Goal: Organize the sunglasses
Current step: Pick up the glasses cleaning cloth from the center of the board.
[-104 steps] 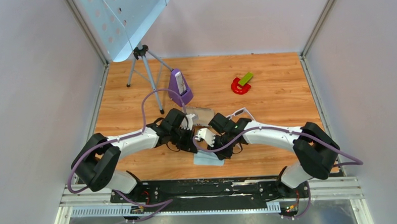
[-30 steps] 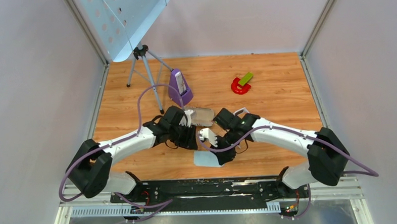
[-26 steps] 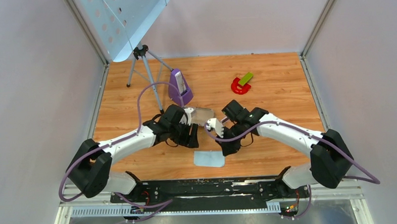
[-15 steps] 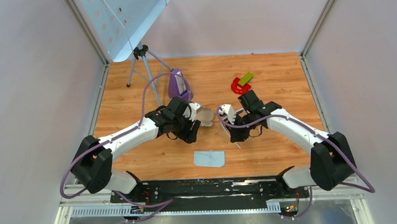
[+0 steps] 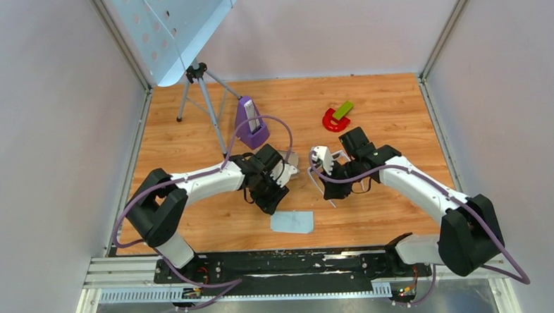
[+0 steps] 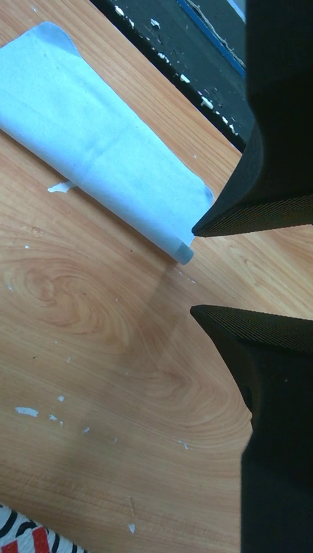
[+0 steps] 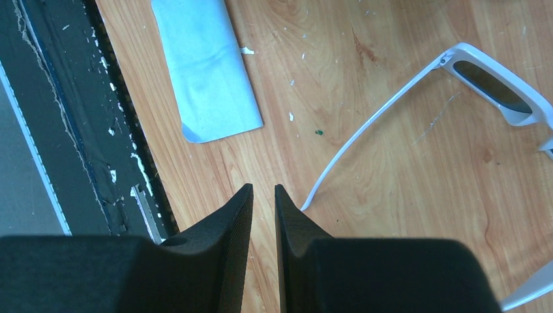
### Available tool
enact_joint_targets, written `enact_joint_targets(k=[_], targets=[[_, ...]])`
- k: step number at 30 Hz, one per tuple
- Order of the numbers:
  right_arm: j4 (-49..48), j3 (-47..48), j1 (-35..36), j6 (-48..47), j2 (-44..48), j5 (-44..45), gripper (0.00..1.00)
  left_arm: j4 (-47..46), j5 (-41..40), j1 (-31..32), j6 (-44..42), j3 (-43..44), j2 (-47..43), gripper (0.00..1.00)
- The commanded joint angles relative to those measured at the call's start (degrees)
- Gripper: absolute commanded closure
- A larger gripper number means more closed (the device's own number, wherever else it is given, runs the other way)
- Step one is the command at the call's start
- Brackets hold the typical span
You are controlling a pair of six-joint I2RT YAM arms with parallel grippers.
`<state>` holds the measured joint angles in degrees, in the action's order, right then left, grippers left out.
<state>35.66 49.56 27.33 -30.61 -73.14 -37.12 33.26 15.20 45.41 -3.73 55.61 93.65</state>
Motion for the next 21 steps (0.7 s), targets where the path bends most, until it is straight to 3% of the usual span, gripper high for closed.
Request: enact_joint_targets(k=[1, 21], targets=[[1.15, -1.06, -0.49, -1.31, -0.02, -2.38, 0.77, 0.17, 1.24, 0.03, -1.63, 0.64, 0.47, 0.56], [0.9, -0.42, -0.31, -1.86, -2.59, -3.39, 0.78, -2.05, 3.67, 0.03, -0.93, 1.25, 3.97, 0.79]])
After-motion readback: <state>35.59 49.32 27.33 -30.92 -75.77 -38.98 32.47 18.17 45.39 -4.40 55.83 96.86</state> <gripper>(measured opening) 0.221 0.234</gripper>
